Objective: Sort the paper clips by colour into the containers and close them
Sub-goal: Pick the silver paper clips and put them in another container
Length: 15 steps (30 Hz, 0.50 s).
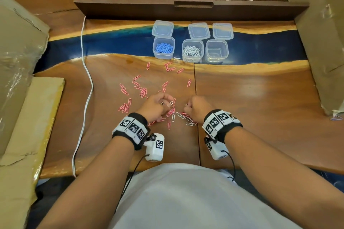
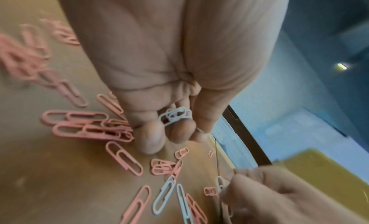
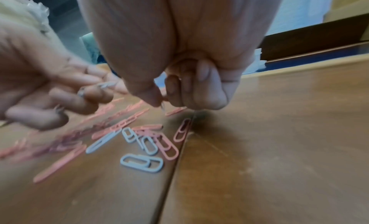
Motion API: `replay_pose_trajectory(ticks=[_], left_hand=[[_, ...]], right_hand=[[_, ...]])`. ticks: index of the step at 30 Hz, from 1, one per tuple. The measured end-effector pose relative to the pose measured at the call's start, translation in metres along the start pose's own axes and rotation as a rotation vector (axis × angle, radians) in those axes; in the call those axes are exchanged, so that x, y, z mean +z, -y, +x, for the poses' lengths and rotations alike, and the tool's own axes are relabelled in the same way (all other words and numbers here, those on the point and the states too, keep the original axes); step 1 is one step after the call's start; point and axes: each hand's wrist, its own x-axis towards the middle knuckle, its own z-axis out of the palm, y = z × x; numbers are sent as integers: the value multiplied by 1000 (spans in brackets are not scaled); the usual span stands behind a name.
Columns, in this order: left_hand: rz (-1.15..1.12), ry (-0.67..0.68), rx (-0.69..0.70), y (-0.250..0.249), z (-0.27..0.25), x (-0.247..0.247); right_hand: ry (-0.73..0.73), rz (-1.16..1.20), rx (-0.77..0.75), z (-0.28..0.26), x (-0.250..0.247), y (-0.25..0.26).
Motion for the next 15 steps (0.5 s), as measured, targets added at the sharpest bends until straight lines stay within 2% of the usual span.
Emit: replay_pose_trajectory(ticks=[2,5,7,10,12,15], left_hand=[[-193,31,-54,8,-5,-2],[-410,94,-103,18,-8,-2],[-453,116,-126,21,-9,2],[-298,54,-155,19,-10,12],[-129,3,-154,16,-12,20],[197,-135,-65,16,-12,29]], right_hand=[[-23,194,23,-6,-7,-4],[62,883,161,-17,-12,-15],[134,1183,159,-24,-9,-23],[142,1228,153,-33,2,-27],[136,1152,181,-35,9,-28],[122,990,189,-36,12,-29]])
